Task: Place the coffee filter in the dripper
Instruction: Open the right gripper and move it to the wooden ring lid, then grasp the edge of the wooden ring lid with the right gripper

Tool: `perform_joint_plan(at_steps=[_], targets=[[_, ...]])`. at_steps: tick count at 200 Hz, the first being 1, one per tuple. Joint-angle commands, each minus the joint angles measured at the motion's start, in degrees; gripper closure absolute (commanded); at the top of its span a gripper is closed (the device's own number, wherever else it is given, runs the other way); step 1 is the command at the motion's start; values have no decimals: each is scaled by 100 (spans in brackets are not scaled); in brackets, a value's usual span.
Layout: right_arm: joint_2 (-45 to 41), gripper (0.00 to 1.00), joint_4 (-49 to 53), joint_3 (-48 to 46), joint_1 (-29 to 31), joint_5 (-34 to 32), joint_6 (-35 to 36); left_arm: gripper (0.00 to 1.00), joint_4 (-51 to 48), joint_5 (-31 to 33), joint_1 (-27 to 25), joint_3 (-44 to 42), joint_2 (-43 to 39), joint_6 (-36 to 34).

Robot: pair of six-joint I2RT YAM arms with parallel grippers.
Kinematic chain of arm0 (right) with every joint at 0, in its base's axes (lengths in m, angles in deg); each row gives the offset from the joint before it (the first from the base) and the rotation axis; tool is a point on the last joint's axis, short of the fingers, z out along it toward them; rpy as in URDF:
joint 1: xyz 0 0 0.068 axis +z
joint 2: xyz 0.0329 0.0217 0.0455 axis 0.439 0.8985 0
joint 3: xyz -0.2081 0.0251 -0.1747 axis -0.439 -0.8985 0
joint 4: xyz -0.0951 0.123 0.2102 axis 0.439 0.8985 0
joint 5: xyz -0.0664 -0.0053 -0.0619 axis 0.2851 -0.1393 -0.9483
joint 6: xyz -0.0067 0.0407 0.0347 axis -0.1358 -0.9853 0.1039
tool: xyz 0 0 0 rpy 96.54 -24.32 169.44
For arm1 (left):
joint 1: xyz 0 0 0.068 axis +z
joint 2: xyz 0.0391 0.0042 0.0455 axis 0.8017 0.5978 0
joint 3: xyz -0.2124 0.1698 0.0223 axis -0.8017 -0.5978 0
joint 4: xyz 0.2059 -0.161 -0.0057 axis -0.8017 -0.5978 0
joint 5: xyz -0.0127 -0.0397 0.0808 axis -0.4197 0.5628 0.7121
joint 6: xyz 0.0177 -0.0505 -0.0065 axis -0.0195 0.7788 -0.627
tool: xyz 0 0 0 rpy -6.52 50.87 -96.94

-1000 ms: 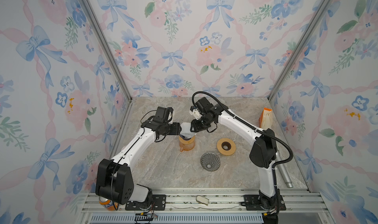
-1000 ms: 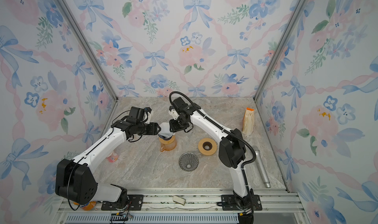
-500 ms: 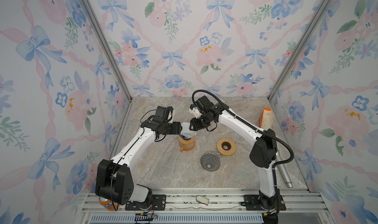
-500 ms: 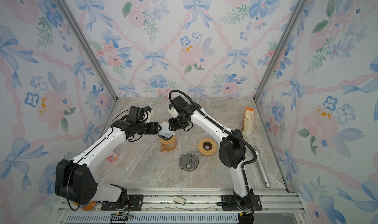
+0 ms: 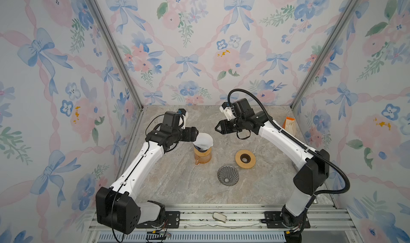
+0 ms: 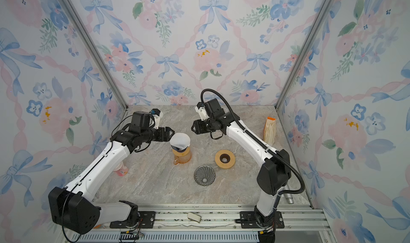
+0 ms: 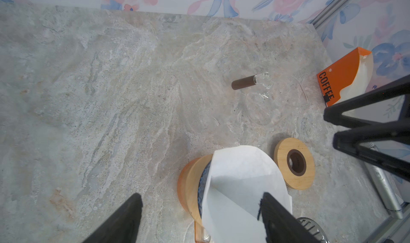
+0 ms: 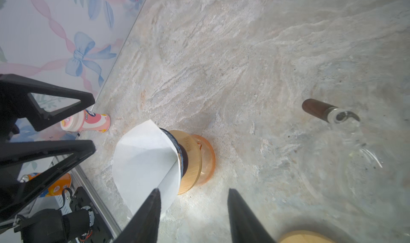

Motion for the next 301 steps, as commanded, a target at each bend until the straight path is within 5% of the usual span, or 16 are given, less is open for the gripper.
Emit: perform_joint_plan(at_steps=[1, 95, 166, 301], targets=[[-429, 47, -716, -493, -198, 25, -261, 12, 221, -18, -59, -37, -388, -243], [-2033, 44, -825, -2543, -1610, 179, -1092, 2, 826, -786, -208, -1251, -1731, -287], [-2663, 42, -791, -4188, -2683, 915, -1450, 2, 809, -1131, -251, -1888, -2101, -67], [-2039, 41, -2747, -6311, -3113, 1893, -2390, 2, 809, -853, -696, -1327, -1457, -102]])
